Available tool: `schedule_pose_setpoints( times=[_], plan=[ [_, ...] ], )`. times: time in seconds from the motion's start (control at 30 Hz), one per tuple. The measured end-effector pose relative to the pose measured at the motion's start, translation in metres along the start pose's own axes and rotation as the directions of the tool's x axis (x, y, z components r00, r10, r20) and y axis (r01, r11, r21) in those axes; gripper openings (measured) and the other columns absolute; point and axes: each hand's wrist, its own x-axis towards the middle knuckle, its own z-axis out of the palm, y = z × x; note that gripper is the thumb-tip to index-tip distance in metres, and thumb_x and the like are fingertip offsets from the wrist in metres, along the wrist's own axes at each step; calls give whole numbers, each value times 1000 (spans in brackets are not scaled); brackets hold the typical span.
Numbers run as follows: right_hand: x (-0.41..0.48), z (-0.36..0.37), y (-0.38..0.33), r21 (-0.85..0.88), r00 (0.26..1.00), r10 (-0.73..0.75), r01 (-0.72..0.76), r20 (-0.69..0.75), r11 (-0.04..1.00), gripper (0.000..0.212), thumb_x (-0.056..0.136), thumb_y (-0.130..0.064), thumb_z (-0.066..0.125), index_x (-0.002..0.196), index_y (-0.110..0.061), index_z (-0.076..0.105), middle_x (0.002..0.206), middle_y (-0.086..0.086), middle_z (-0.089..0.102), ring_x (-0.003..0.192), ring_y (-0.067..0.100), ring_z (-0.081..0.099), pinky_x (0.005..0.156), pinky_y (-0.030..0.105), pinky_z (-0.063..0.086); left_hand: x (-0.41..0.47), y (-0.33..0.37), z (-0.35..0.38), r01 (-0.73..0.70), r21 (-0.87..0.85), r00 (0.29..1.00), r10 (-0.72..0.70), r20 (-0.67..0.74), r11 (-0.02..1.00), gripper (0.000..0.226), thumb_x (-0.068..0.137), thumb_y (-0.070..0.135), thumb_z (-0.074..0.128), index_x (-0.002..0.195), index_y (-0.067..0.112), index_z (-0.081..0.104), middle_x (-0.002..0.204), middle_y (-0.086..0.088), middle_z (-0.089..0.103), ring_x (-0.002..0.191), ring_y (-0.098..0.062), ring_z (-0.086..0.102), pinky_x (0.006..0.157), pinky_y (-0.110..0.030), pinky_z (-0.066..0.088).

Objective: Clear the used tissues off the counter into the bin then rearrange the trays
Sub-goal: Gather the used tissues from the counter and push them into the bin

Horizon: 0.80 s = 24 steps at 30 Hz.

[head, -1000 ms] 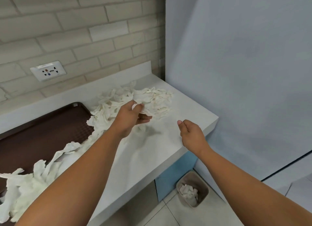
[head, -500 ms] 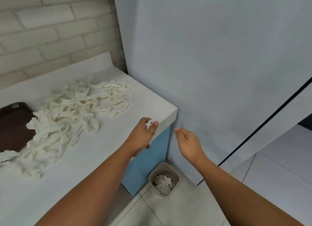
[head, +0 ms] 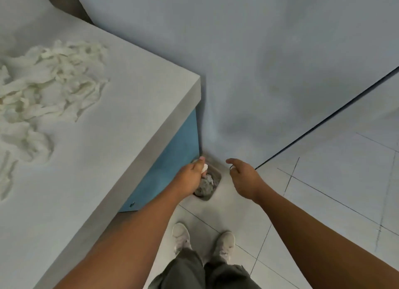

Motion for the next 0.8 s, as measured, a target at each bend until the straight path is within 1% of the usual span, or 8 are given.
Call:
schedule_pose_setpoints(
  times=[0.1,0.2,0.27,0.33,0.43,0.57,0.67,0.8],
  plan=[
    [22,26,40,-12,998,35,-36,-50,999,23,98,-15,40,121,-14,43,85,7,60,66,16,53,62,30,45,48,-48,24,25,120,998,-30,46,993,34,101,38,36,94,19,65,112,-18,66,101,-33,60,90,-39,47],
    [45,49,69,-15,993,45,-47,-106,999,10,95,-19,50,103,-14,49,98,8,66,84,23,60,76,38,52,87,-89,42,19,193,998,-30,52,981,30,101,32,39,112,17,63,123,-15,63,110,-34,57,98,-43,47],
    [66,65,88,4,991,77,-77,-109,997,8,92,-19,58,99,-15,59,98,5,68,85,21,61,73,31,51,114,-116,54,35,169,998,-43,45,985,26,101,25,43,113,14,63,123,-15,62,108,-32,58,94,-39,48],
    [87,80,109,25,987,111,-109,-112,994,5,89,-18,62,94,-20,63,96,4,68,81,20,61,66,25,46,139,-141,66,60,140,997,-67,45,988,21,100,14,43,101,18,64,117,-13,63,90,-26,59,75,-31,48],
    [117,101,140,60,984,129,-123,-119,991,11,87,-19,62,90,-29,66,98,7,65,85,26,62,73,28,49,172,-173,84,109,129,994,-111,7,986,30,97,6,43,102,22,68,108,-6,61,76,-20,55,54,-22,40],
    [147,124,176,143,979,163,-145,-123,979,17,85,-20,63,91,-33,70,92,1,68,85,25,66,83,38,56,213,-207,105,98,144,992,-86,-88,985,29,93,3,51,107,15,74,113,-9,67,94,-24,62,68,-19,45],
    [164,136,200,197,970,195,-165,-142,966,21,85,-18,64,83,-39,66,83,-1,69,73,24,66,73,38,58,241,-226,118,98,149,990,-82,-111,984,27,92,1,56,109,11,74,114,-8,69,94,-19,62,65,-7,40],
    [177,151,228,198,964,207,-173,-165,965,17,85,-17,65,91,-32,70,82,0,71,75,22,67,76,36,57,269,-245,134,98,243,995,-89,-47,965,38,88,2,58,122,15,69,123,-8,65,111,-28,61,79,-21,42]
  ],
)
